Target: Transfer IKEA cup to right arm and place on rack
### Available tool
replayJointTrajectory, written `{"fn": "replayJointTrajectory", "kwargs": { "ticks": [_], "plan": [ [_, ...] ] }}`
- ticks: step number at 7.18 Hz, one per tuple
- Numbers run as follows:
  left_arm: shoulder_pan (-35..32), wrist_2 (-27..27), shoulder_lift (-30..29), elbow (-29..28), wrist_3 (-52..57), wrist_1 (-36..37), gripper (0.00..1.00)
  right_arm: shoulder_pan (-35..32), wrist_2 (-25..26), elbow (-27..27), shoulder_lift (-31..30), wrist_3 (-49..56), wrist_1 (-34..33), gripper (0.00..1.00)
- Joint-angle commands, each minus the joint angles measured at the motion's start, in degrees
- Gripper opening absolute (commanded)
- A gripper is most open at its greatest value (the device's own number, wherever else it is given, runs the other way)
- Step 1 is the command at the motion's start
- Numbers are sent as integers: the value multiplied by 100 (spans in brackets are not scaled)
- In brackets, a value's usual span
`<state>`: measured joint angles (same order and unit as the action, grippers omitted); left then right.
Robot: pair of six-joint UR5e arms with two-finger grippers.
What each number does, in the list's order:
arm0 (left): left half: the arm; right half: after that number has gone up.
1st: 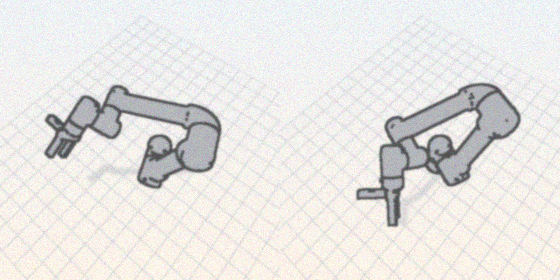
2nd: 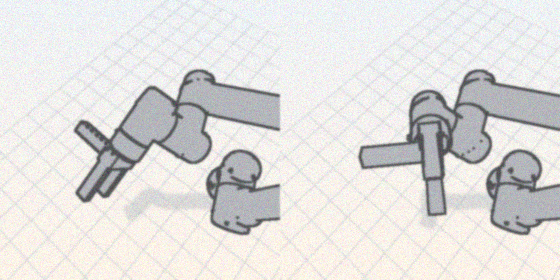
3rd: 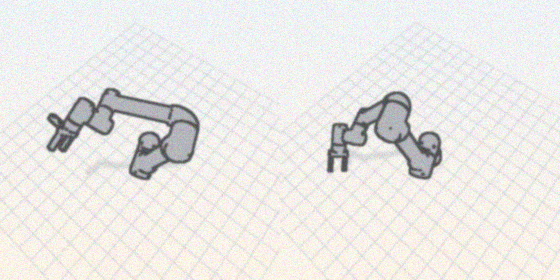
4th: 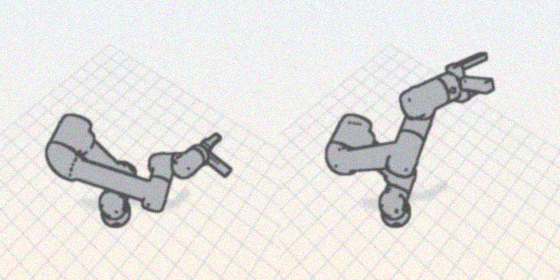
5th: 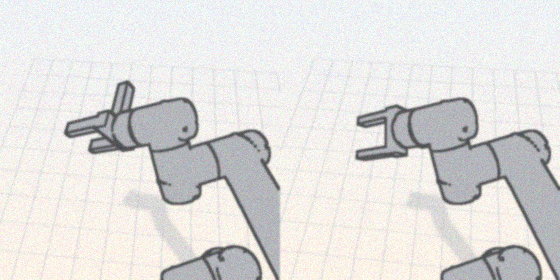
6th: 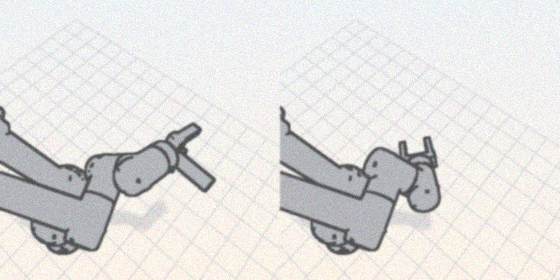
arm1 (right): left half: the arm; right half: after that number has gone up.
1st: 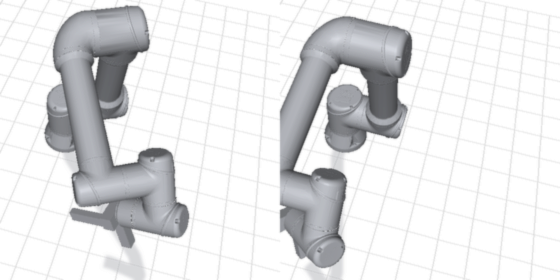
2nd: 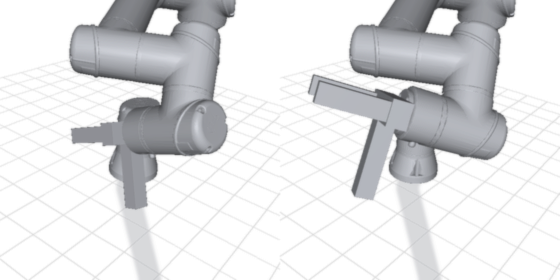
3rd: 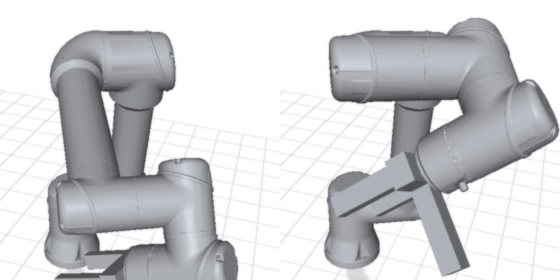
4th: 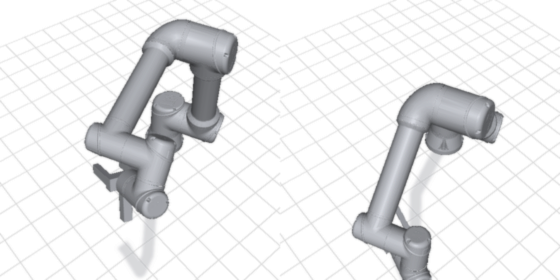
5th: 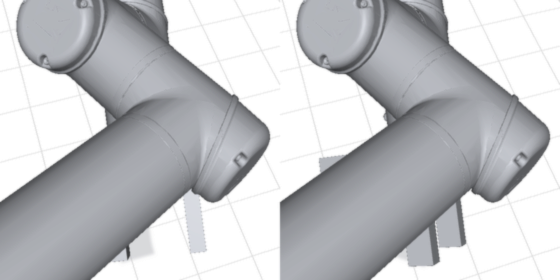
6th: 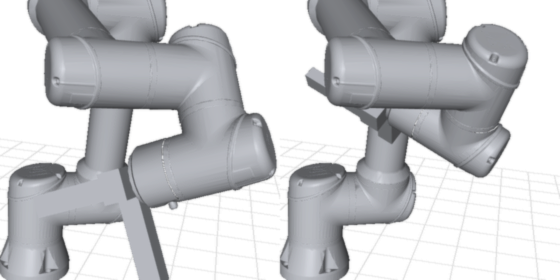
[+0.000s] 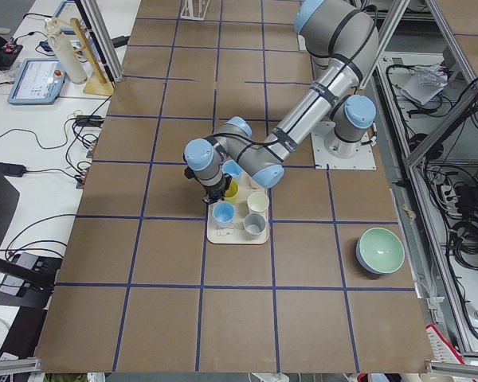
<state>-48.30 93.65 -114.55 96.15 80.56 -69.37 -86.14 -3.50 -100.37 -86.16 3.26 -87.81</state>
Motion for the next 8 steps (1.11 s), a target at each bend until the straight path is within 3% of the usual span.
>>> {"fn": "replayJointTrajectory", "kwargs": {
  "ticks": [1,4,6,8],
  "plan": [
    [-65,-5,247,-235,-75,-452,0,1,-19,0,2,-1,1,100],
    [-84,-144,897,-657,-84,-1723,0,36,-53,0,11,-1,-8,100],
    [-284,-1089,1432,-947,-284,-3223,0,211,-10,0,11,-1,-8,100],
    [-609,-2503,1706,-1028,-1231,-4466,0,309,60,0,2,-1,-8,100]
  ]
}}
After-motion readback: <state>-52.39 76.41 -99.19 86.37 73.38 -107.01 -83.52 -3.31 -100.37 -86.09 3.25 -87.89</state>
